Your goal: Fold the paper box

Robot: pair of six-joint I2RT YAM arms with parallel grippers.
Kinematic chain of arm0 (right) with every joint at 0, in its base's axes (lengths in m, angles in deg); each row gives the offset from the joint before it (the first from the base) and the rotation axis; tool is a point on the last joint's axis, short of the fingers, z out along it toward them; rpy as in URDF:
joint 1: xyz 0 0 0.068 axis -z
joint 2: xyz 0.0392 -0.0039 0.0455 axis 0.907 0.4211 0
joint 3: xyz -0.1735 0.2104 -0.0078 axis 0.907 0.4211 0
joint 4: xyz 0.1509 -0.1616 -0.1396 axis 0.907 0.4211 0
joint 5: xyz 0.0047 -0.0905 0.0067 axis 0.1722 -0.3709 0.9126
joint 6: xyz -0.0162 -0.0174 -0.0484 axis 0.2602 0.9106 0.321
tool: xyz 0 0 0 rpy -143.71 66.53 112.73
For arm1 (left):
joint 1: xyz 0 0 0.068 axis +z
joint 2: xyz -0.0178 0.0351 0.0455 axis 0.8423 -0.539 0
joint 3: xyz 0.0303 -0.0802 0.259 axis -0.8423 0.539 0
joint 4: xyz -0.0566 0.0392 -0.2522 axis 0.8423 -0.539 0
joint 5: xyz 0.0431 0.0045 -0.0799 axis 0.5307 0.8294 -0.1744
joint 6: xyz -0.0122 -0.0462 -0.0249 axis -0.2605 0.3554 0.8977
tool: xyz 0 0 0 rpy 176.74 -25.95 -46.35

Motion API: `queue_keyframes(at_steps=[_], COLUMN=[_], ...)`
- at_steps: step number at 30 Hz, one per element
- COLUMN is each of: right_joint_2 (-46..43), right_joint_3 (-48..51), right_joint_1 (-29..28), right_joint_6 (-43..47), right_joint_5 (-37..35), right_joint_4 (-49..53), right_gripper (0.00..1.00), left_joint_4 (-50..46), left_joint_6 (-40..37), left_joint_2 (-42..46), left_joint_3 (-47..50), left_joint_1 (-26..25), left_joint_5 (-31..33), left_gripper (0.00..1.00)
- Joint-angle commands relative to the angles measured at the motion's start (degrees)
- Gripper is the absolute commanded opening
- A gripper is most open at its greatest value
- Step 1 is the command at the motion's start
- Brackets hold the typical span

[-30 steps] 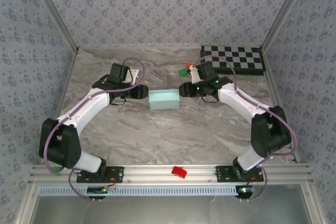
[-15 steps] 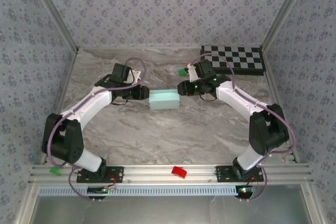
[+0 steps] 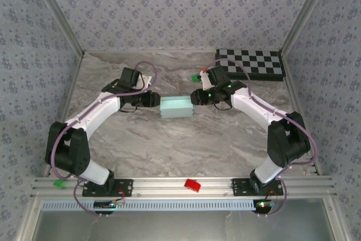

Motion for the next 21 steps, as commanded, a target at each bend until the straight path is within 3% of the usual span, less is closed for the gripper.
queue_keyframes(at_steps=[1,21], right_joint_2=[-0.7,-0.1], right_joint_3=[-0.4,-1.3], right_joint_1=[-0.5,-1.2], right_joint_6=[1.1,0.6], right_joint_5=[-1.2,-0.9], right_joint_4=[1.8,2.1], right_gripper=[0.4,0.24], left_joint_4=[-0.8,-1.1], left_joint_6=[-0.4,0.0], left_joint_2=[-0.9,-1.4], left_joint_3=[-1.7,-2.3], left_joint_1=[0.0,-0.7], left_joint_5=[-1.6,-2.3], left_gripper=[0.36,0.24])
